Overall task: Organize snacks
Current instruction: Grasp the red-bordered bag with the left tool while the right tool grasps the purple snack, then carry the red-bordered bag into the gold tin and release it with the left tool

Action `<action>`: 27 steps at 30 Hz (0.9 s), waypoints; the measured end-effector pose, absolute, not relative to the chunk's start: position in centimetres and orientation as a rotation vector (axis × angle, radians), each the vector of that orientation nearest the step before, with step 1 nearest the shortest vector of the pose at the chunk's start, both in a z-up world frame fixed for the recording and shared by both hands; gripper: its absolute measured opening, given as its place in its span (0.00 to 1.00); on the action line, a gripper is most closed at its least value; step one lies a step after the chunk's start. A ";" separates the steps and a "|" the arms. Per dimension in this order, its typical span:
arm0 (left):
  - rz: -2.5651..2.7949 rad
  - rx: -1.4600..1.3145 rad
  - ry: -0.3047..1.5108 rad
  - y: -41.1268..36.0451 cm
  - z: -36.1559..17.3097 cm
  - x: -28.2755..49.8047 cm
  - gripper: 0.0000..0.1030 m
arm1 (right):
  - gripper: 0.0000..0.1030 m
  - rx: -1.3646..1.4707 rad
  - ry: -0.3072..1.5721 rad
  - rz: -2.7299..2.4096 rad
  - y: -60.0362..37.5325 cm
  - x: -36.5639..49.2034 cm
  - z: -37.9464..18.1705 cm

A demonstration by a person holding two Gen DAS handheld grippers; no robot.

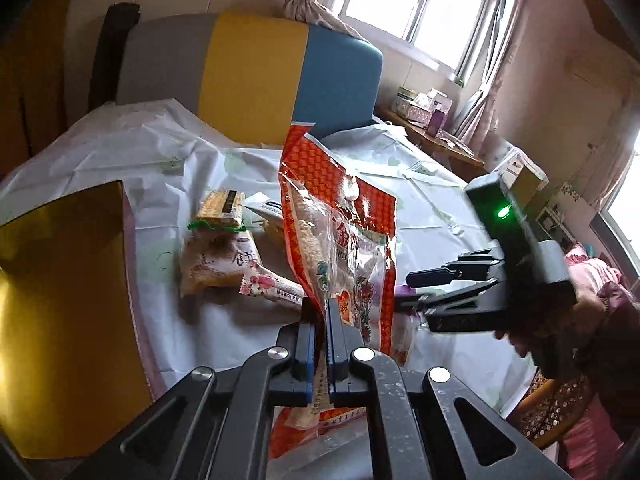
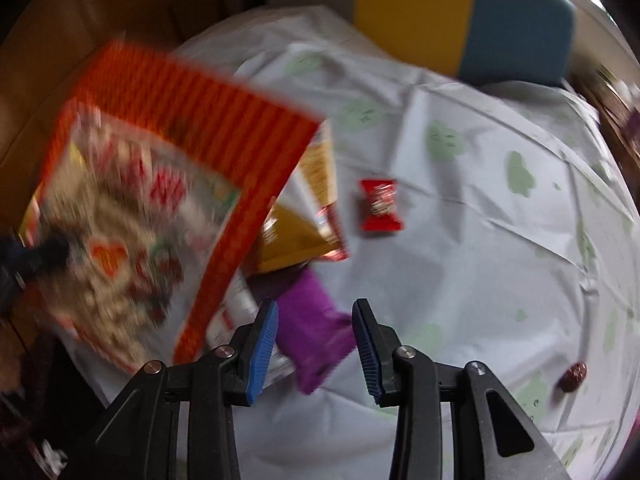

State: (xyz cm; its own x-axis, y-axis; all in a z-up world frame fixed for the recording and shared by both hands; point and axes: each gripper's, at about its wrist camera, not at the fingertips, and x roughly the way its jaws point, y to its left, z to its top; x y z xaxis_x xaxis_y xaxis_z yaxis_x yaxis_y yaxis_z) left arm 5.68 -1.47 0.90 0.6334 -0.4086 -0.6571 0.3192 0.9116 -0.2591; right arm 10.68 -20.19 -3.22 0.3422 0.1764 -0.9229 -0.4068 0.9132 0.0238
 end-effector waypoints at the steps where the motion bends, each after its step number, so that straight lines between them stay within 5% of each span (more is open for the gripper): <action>1: -0.416 -0.125 0.782 -1.4 1.0 5.7 0.04 | 0.52 -0.256 1.164 0.371 -19.9 10.7 -3.6; 6: -0.419 -0.163 0.767 -0.6 1.8 5.3 0.04 | 0.55 -0.327 1.153 0.320 -19.2 11.4 -4.7; 9: -0.424 -0.177 0.748 0.0 2.7 5.1 0.03 | 0.44 -0.356 1.196 0.306 -19.3 11.9 -5.8; 27: -0.160 -0.363 0.630 10.9 7.6 6.1 0.03 | 0.45 -0.336 1.204 0.297 -21.6 11.4 -6.9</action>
State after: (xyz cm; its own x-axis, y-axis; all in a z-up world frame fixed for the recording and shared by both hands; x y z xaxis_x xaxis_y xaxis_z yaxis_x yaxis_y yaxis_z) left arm 6.13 10.91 7.57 0.7983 -0.2548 -0.5458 0.0363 0.9248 -0.3787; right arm 11.38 -21.57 -6.91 0.3315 0.0460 -0.9423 -0.3983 0.9123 -0.0955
